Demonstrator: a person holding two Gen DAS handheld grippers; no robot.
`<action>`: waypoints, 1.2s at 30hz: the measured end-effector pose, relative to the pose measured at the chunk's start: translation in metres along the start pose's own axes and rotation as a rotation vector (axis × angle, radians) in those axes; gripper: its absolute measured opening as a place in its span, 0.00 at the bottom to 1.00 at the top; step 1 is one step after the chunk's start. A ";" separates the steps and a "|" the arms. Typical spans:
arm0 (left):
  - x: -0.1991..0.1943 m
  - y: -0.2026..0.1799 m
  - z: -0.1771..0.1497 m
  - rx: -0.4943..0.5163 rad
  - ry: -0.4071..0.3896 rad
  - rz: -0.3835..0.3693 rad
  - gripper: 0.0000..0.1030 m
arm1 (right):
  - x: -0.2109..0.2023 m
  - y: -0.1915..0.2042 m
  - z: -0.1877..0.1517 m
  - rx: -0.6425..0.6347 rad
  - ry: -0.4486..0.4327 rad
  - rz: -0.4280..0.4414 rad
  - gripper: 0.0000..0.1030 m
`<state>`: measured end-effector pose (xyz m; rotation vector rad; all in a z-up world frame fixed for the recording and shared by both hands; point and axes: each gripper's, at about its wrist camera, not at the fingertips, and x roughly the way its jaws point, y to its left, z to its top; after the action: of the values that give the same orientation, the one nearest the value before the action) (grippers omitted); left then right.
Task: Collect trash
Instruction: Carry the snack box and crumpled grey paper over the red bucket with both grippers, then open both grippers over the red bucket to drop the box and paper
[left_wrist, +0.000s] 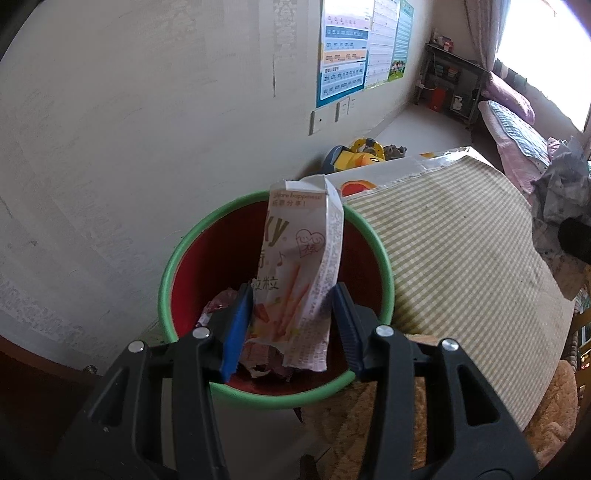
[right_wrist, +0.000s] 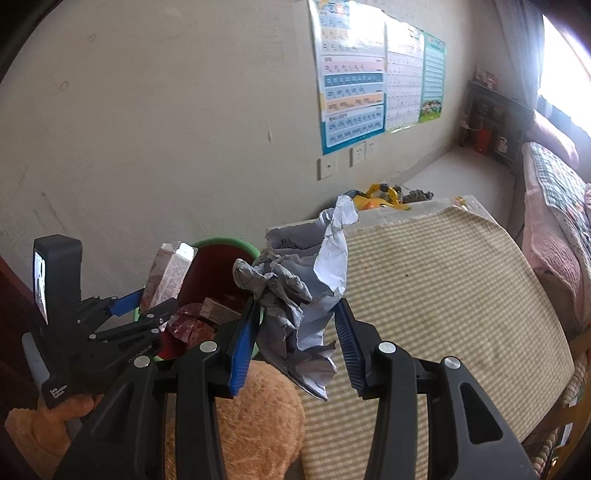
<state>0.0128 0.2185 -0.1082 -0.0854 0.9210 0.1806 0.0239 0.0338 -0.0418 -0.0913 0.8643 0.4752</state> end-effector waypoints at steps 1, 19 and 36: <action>0.000 0.002 -0.001 -0.004 0.000 0.003 0.42 | 0.001 0.000 0.000 -0.005 0.001 0.003 0.41; 0.015 0.039 -0.011 -0.064 0.042 0.032 0.43 | 0.030 0.038 0.008 -0.060 0.040 0.053 0.41; 0.031 0.060 -0.014 -0.098 0.072 0.041 0.43 | 0.062 0.072 0.015 -0.129 0.077 0.086 0.41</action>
<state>0.0092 0.2793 -0.1412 -0.1645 0.9858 0.2616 0.0374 0.1243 -0.0704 -0.1921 0.9153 0.6109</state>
